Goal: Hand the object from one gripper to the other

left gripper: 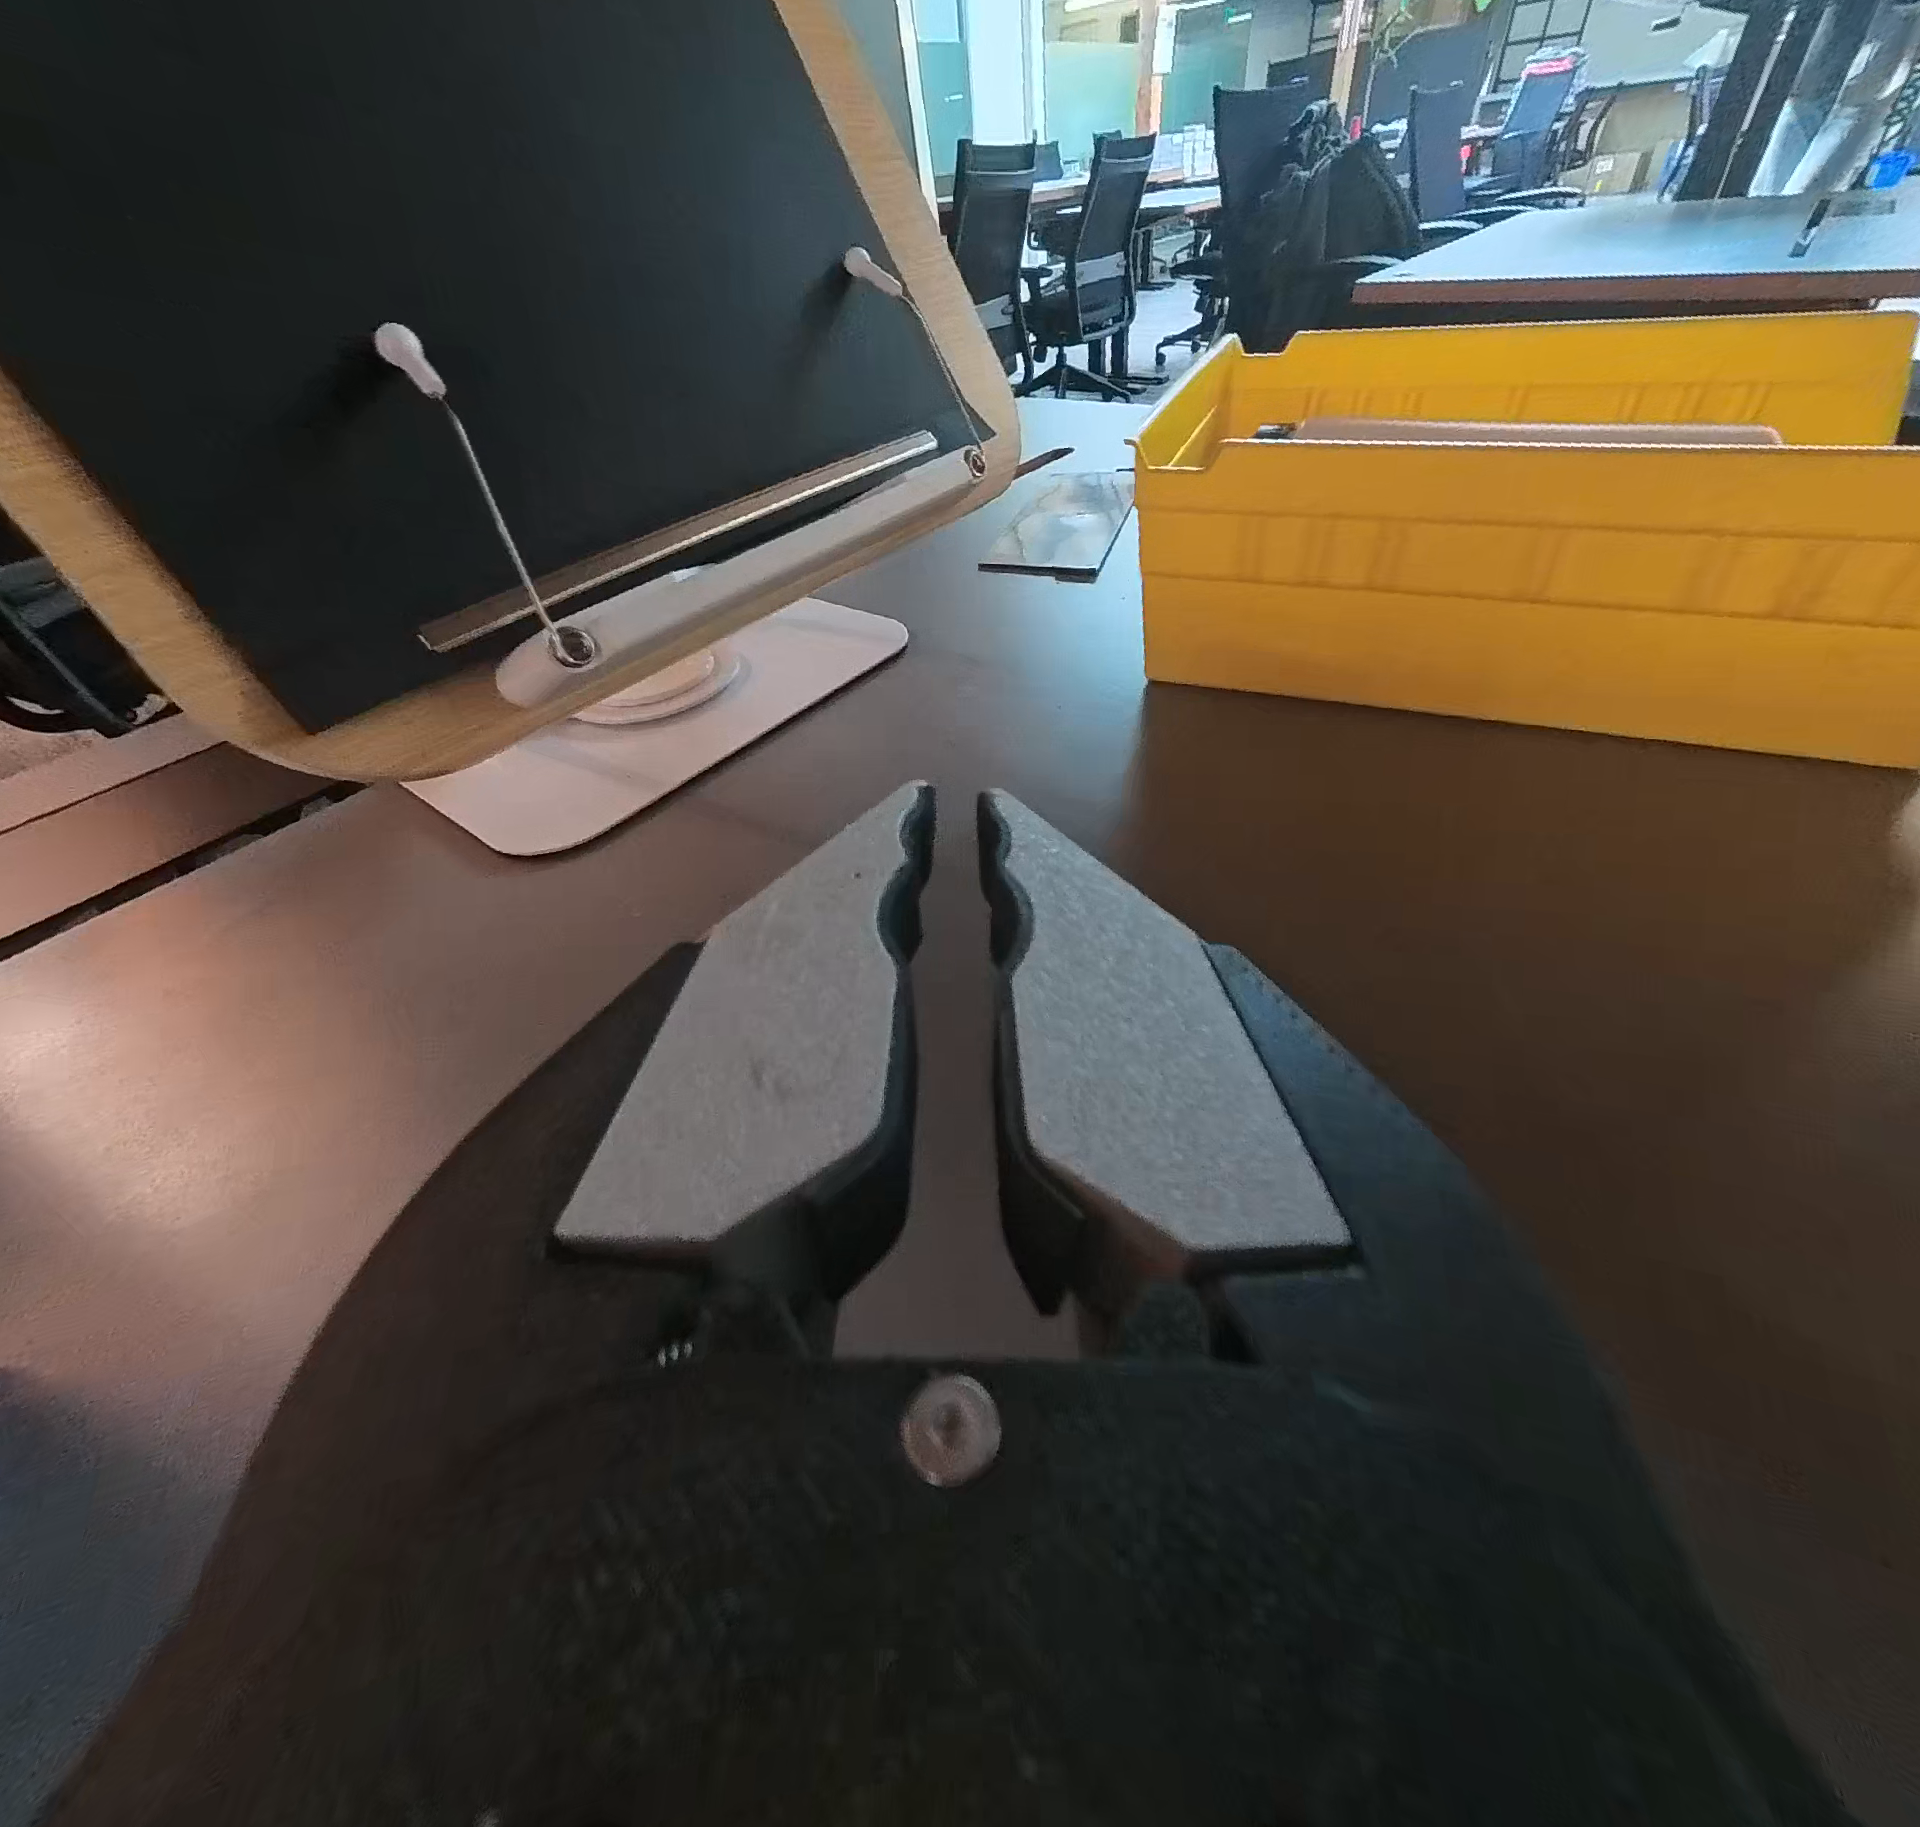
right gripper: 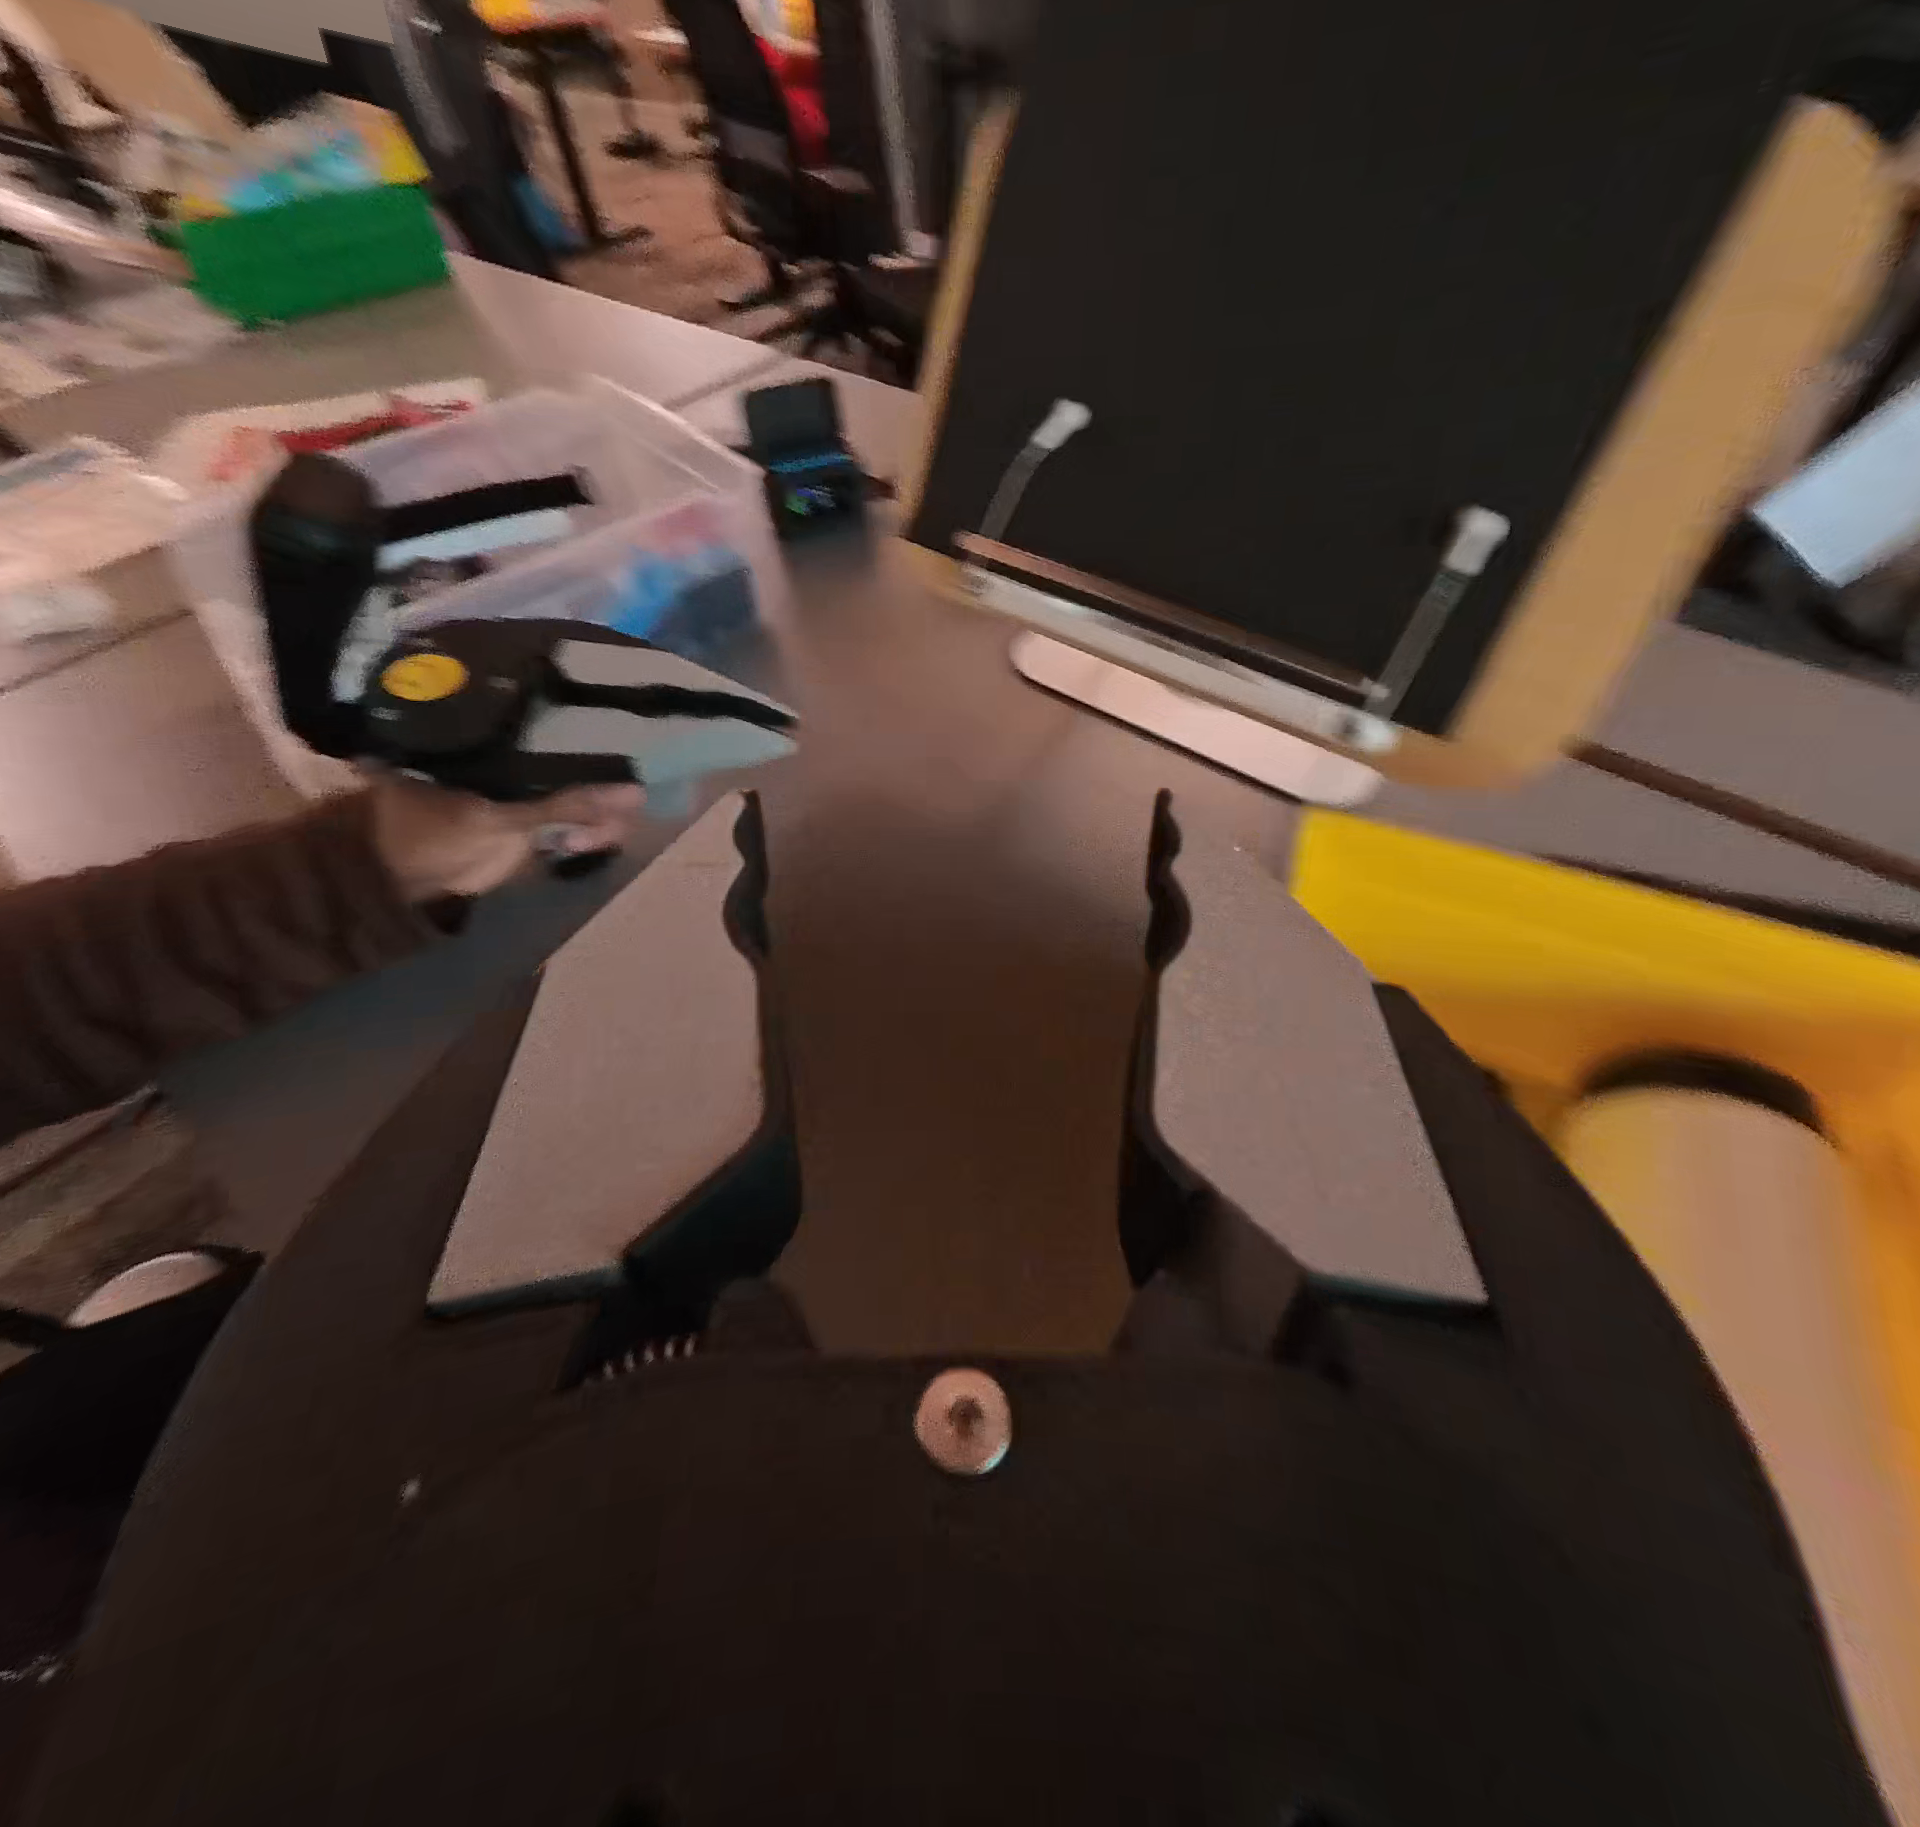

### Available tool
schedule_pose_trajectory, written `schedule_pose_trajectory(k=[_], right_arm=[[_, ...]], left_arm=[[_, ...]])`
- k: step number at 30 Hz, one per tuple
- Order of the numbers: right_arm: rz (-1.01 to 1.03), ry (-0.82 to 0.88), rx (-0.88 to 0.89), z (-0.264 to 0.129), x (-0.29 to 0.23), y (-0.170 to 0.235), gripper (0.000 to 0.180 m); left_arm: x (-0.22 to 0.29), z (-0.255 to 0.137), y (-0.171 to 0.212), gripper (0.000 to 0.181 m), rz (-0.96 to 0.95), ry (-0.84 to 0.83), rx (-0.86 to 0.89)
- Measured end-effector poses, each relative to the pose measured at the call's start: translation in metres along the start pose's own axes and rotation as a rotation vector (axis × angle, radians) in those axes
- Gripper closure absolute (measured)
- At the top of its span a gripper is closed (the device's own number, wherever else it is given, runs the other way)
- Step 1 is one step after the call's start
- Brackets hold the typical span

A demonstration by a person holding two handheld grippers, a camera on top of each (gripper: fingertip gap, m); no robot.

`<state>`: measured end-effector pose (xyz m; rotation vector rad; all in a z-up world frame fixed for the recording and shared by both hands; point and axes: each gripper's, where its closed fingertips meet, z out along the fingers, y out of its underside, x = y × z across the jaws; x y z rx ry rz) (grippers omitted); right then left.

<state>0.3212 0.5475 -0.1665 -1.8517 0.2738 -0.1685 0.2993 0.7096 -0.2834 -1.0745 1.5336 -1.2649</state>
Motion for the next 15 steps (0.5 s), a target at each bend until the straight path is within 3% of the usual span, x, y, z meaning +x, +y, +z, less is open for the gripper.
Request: schedule_pose_trajectory(k=[6, 11, 15], right_arm=[[-0.043, -0.149, -0.041, 0.113, -0.058, 0.027, 0.105], [-0.018, -0.083, -0.049, 0.196, -0.026, 0.064, 0.11], [-0.033, -0.107, -0.149, 0.222, -0.025, 0.102, 0.113]], left_arm=[[-0.003, -0.001, 0.0, 0.178, 0.027, -0.023, 0.003], [-0.002, -0.001, 0.0, 0.177, 0.037, -0.027, -0.001], [-0.002, 0.001, 0.002, 0.177, 0.045, -0.032, -0.016]])
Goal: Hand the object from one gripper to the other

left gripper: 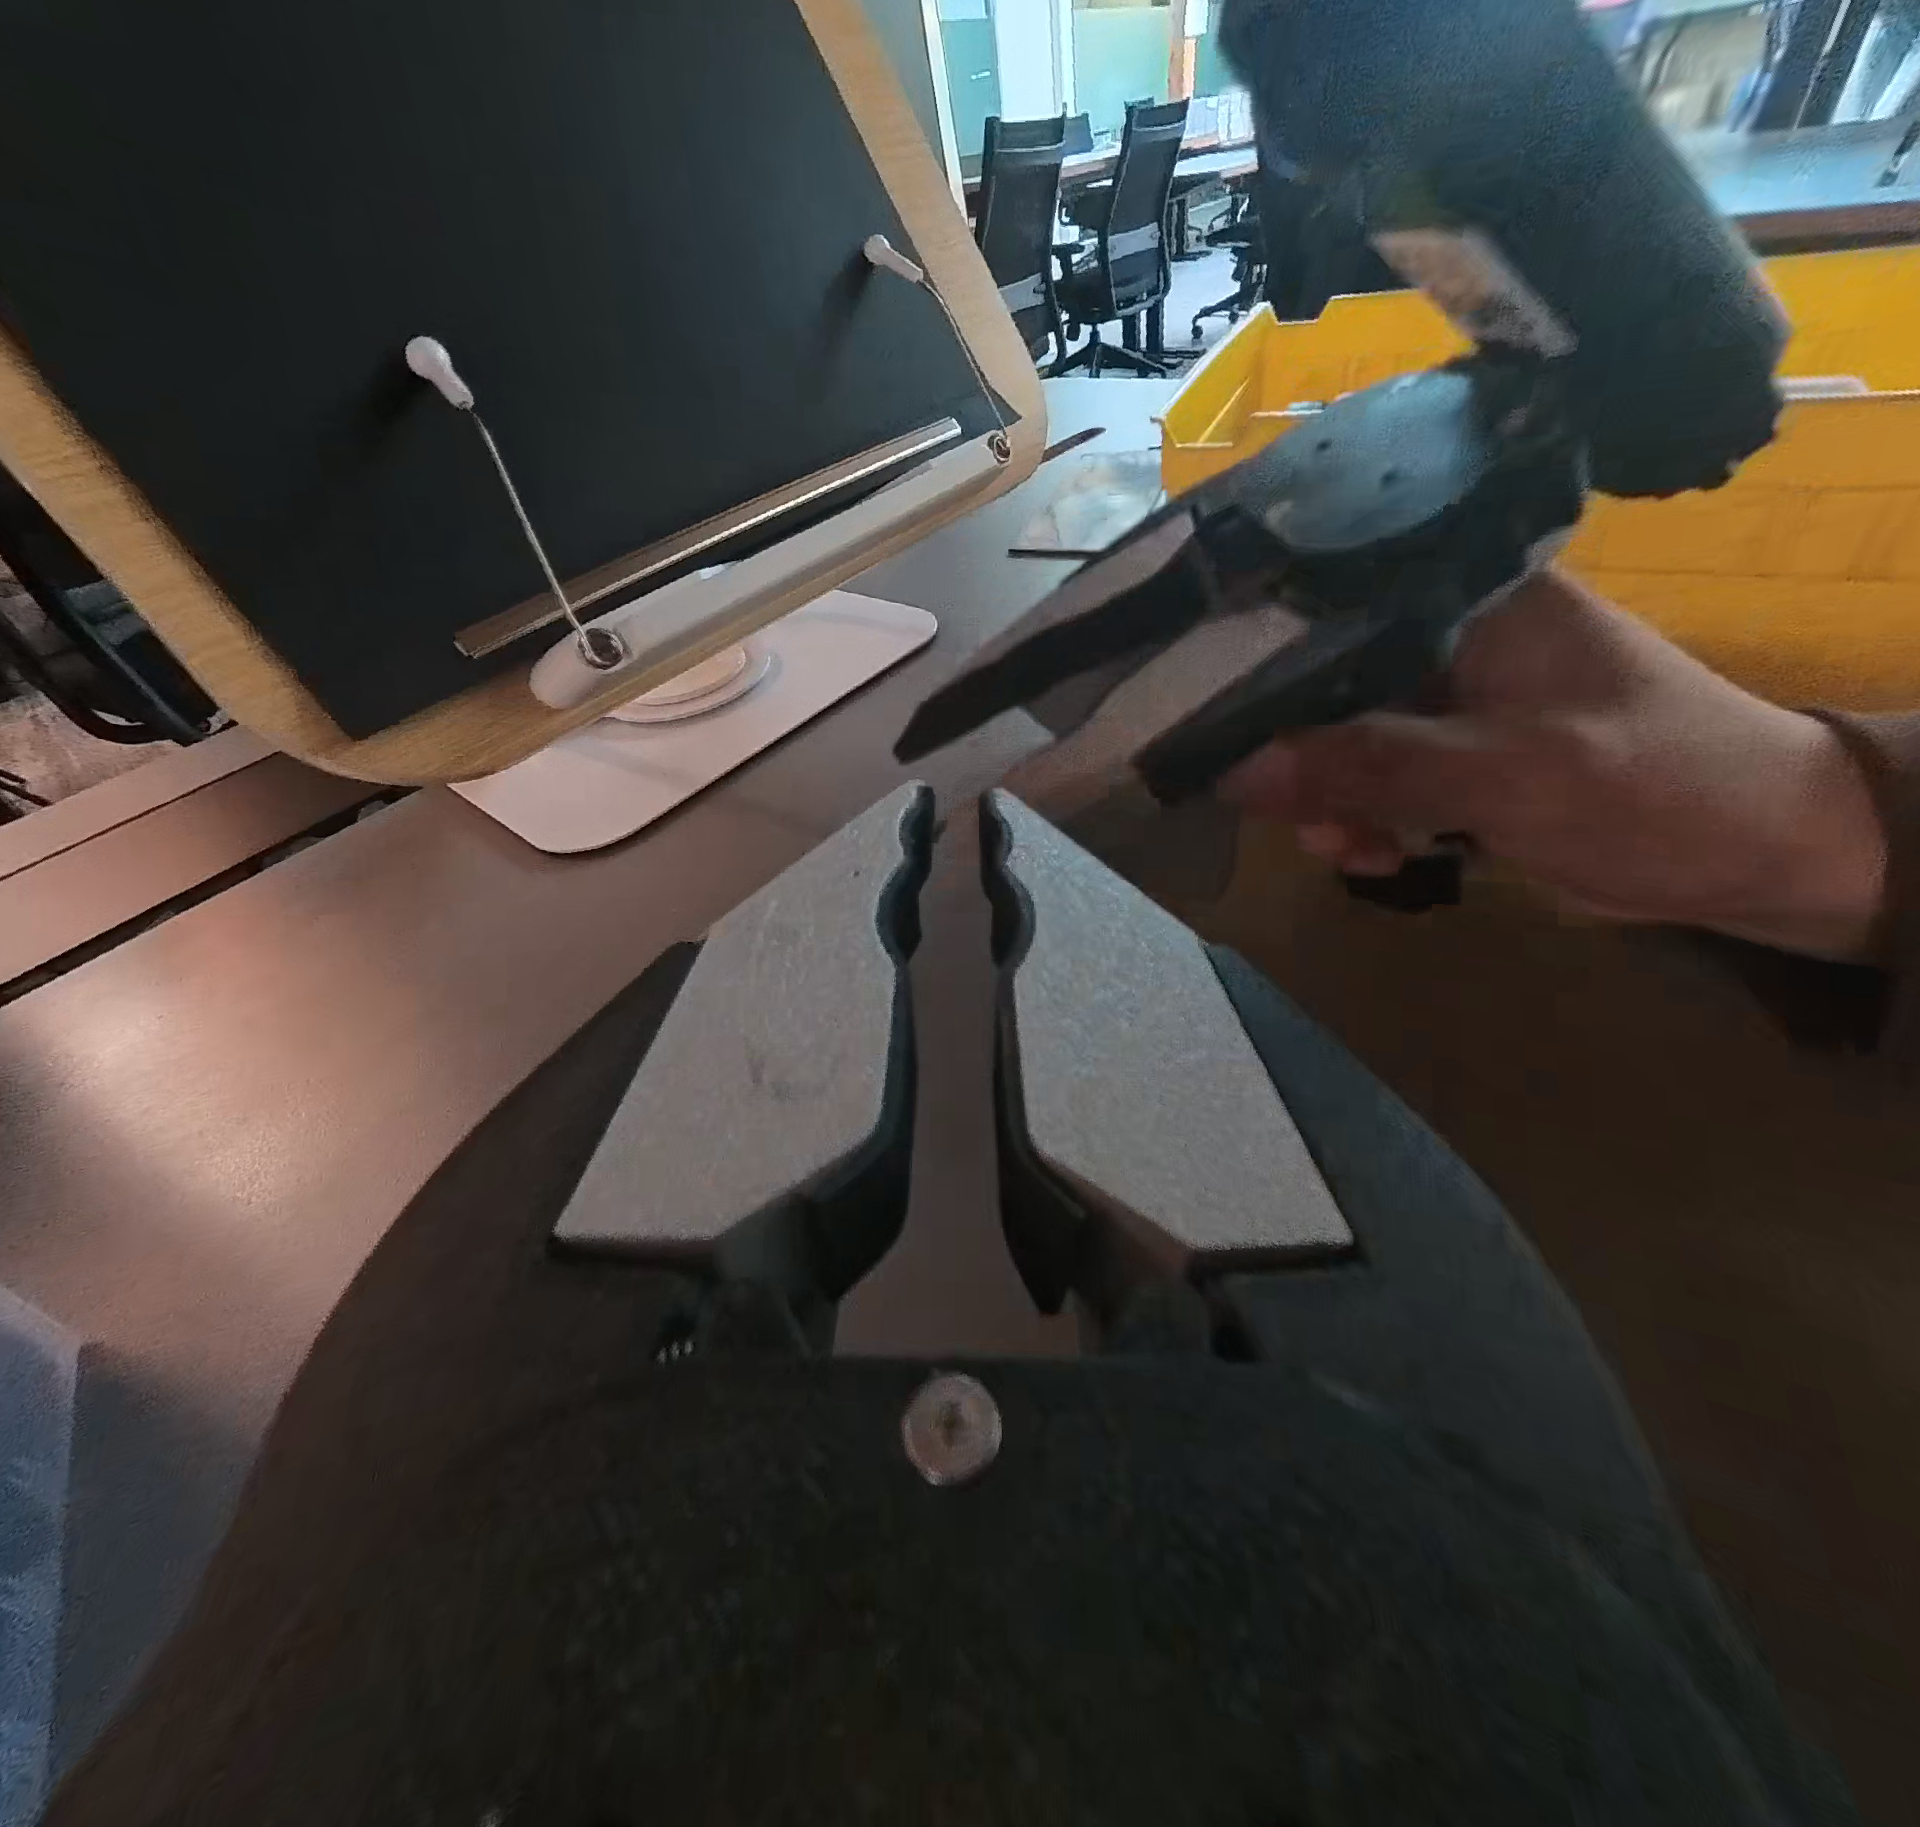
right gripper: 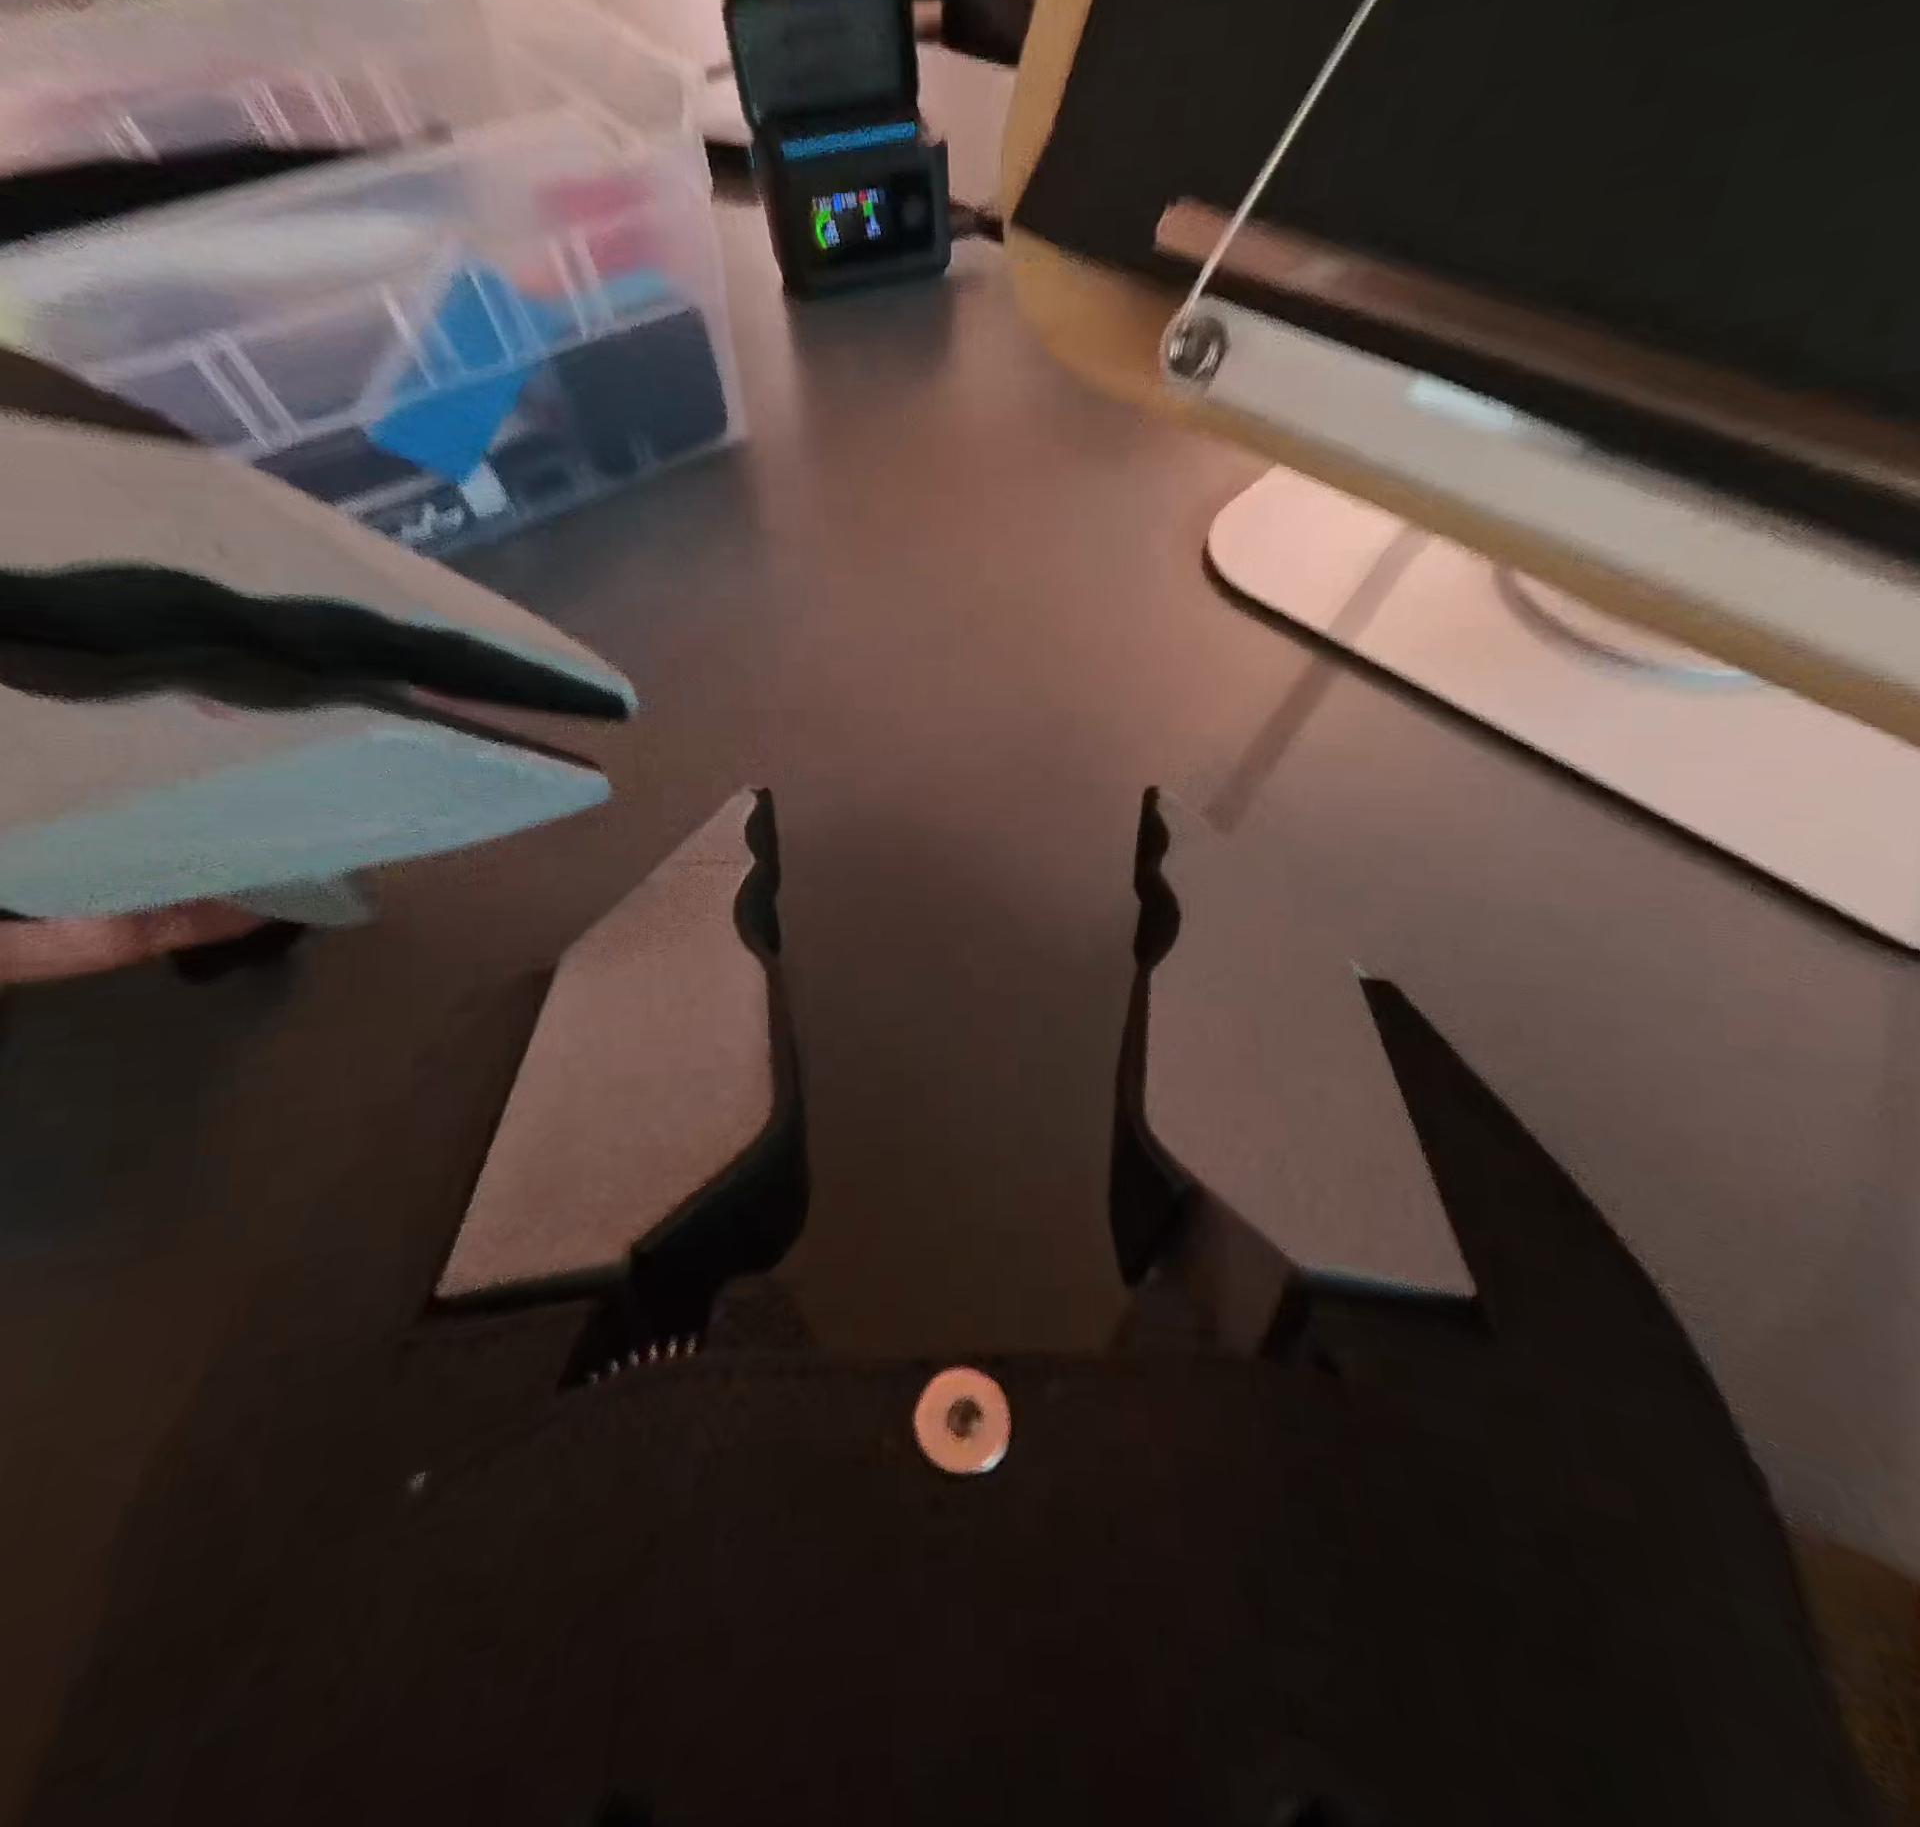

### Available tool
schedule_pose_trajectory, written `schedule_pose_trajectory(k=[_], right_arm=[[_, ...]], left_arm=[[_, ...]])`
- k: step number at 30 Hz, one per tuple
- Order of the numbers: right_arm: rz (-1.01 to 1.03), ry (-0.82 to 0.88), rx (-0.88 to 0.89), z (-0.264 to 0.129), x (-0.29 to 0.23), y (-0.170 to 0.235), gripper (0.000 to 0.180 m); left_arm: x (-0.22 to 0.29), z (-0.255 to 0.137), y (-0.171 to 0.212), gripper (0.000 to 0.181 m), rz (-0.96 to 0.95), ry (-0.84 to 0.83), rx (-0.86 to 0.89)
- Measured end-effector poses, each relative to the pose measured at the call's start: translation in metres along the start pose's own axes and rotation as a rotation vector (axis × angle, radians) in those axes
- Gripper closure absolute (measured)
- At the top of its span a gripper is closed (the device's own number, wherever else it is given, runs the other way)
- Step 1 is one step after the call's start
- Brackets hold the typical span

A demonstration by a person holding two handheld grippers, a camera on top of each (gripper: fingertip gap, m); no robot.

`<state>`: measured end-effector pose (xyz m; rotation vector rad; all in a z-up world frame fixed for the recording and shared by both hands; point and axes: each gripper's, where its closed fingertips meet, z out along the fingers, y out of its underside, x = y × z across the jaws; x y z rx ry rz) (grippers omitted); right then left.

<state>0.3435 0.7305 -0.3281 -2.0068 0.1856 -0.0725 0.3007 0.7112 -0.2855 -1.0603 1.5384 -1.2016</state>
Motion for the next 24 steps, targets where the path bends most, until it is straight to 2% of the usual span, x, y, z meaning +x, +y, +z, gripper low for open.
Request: schedule_pose_trajectory(k=[4, 8, 11, 14, 16, 18, 21, 24], right_arm=[[-0.058, 0.03, -0.013, 0.004, -0.002, 0.003, 0.12], [-0.059, 0.037, -0.041, 0.006, -0.002, 0.006, 0.116], [-0.031, 0.004, -0.007, 0.003, -0.003, 0.002, 0.116], [-0.006, -0.023, 0.03, -0.001, -0.003, -0.002, 0.117], [-0.003, -0.027, 0.037, -0.002, -0.003, -0.003, 0.118], [-0.011, -0.027, 0.033, -0.001, -0.004, -0.002, 0.119], [-0.025, -0.03, 0.031, 0.001, -0.007, -0.003, 0.12], [-0.041, -0.054, 0.026, 0.003, -0.014, -0.003, 0.122]], left_arm=[[0.003, 0.002, 0.002, 0.176, 0.028, -0.002, -0.014], [0.005, 0.0, 0.002, 0.173, 0.082, -0.021, -0.035], [0.005, -0.016, -0.013, 0.166, 0.129, -0.083, -0.006], [0.022, -0.051, -0.033, 0.16, 0.094, -0.082, 0.032], [0.029, -0.084, -0.042, 0.165, 0.09, -0.077, -0.005], [0.016, -0.123, -0.054, 0.159, 0.112, -0.128, -0.072], [-0.05, -0.183, -0.063, 0.151, 0.209, -0.372, -0.245], [-0.123, -0.233, -0.025, 0.134, 0.238, -0.564, -0.561]])
